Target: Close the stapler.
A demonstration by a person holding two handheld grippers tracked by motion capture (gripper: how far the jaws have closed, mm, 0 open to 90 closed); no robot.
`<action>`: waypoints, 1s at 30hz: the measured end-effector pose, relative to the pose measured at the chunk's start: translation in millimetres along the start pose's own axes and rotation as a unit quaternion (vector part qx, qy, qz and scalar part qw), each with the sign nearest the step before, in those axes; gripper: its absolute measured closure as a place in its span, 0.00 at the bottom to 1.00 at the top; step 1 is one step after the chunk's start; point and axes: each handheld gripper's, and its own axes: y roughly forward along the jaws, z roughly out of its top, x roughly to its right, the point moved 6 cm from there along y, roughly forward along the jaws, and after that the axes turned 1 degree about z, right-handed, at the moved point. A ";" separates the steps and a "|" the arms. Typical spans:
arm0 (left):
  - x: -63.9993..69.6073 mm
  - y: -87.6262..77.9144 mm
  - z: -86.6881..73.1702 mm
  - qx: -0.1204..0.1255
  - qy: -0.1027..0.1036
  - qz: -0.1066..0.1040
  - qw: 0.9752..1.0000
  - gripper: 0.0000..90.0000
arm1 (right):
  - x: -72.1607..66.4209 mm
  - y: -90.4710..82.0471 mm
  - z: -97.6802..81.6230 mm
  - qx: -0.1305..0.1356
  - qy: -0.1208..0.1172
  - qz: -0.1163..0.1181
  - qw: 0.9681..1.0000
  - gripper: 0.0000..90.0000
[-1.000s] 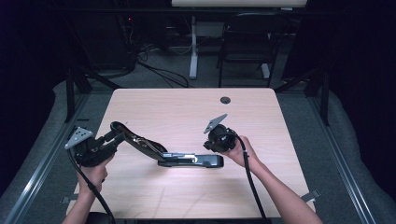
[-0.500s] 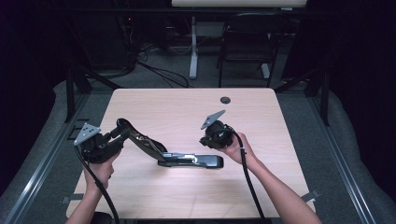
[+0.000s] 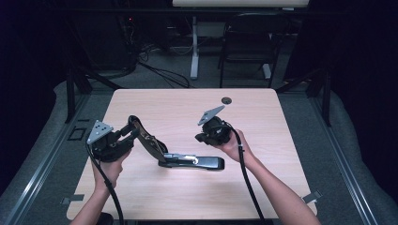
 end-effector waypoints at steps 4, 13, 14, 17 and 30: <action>2.5 1.2 0.7 0.003 0.003 -0.001 1.000 0.70 | -3.1 1.0 6.5 0.006 -0.004 0.006 1.000 1.00; 9.5 3.3 1.7 0.007 0.010 0.001 1.000 0.70 | -10.8 1.3 27.7 0.023 -0.015 0.021 0.999 1.00; 10.1 3.4 1.8 0.007 0.010 0.002 1.000 0.70 | -12.3 1.7 30.0 0.026 -0.014 0.023 0.999 1.00; 12.5 4.1 2.5 0.006 0.015 0.000 1.000 0.70 | -15.2 2.4 35.3 0.028 -0.018 0.025 0.999 1.00; 25.4 8.3 4.4 0.006 0.031 -0.006 0.999 0.69 | -21.6 2.8 50.4 0.039 -0.027 0.036 0.998 1.00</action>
